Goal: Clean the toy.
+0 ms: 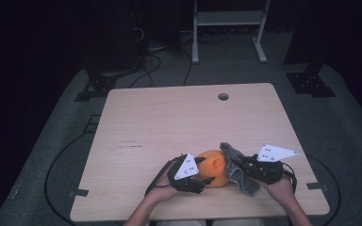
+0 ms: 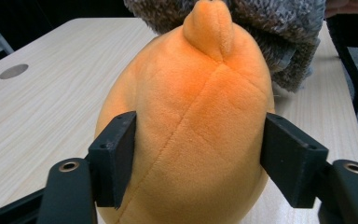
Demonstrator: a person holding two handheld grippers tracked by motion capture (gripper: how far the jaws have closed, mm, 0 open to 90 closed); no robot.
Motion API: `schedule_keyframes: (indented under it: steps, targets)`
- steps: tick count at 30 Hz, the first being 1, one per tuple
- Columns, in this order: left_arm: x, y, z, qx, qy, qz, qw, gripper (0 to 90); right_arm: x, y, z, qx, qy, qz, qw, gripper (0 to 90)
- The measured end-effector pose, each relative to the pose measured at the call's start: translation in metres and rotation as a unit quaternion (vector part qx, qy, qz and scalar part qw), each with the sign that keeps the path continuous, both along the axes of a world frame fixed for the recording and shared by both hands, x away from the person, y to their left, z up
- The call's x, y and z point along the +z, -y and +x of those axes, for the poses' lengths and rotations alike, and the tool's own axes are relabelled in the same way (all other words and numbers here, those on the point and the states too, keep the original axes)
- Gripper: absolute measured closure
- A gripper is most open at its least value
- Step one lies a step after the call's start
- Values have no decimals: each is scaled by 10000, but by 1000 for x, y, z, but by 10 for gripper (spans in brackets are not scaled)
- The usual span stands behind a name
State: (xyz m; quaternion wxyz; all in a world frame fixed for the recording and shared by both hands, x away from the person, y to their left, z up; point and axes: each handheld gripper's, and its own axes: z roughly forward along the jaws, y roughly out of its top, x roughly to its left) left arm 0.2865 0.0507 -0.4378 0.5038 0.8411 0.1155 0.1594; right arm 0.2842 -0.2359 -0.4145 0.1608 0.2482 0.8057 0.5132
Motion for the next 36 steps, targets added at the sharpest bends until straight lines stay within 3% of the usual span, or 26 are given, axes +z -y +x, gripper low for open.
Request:
schedule_keyframes:
  steps: [4, 6, 8, 10, 13, 14, 16, 18, 22, 24, 26, 29, 30, 32, 36]
  targets:
    - [-1, -1, -1, -51, 1, 29, 10000, 338, 8, -4, -6, 202, 125, 100, 9997, 808]
    - [-1, 1, -3, -133, 66, 144, 9998, 347, 14, -12, -11, 477, 213, 258, 9983, 808]
    - [-1, 1, -5, -171, 130, 276, 9994, 350, 18, -23, -15, 565, 329, 15, 9979, 808]
    - [-1, -2, -4, -244, 54, 181, 9995, 344, 17, -24, -14, 614, 275, 81, 9977, 808]
    - [0, -1, -1, -187, -34, -13, 9998, 212, 14, -22, -14, 750, 154, 82, 9970, 808]
    - [-1, 0, -2, -175, 13, 1, 9998, 218, 14, -22, -14, 759, 153, 53, 9970, 808]
    - [-1, 2, -4, -178, 143, 110, 9997, 283, 14, -21, -12, 684, 122, 25, 9976, 808]
    - [-1, 2, -4, -184, 143, 156, 9996, 319, 13, -16, -7, 537, 93, 77, 9985, 808]
    - [-3, 2, -5, -253, 163, 158, 9994, 327, 0, 3, 7, -13, -202, -37, 9998, 808]
    - [-3, 1, -6, -302, 209, 221, 9991, 327, -5, 10, 11, -159, -372, -59, 9992, 808]
    - [-3, 2, -7, -397, 281, 302, 9984, 327, -4, 13, 10, -108, -409, 7, 9991, 808]
    - [-4, 3, -8, -518, 316, 338, 9976, 327, 7, 3, 2, 375, -222, 260, 9987, 808]
    - [-4, 2, -9, -521, 326, 359, 9975, 327, 12, -5, -1, 495, -126, 219, 9985, 808]
    - [-4, 0, -9, -525, 294, 390, 9974, 327, 12, -13, -2, 480, -7, 52, 9988, 808]
    - [-3, -1, -7, -497, 283, 373, 9977, 336, 0, -3, 10, 95, -282, 178, 9994, 808]
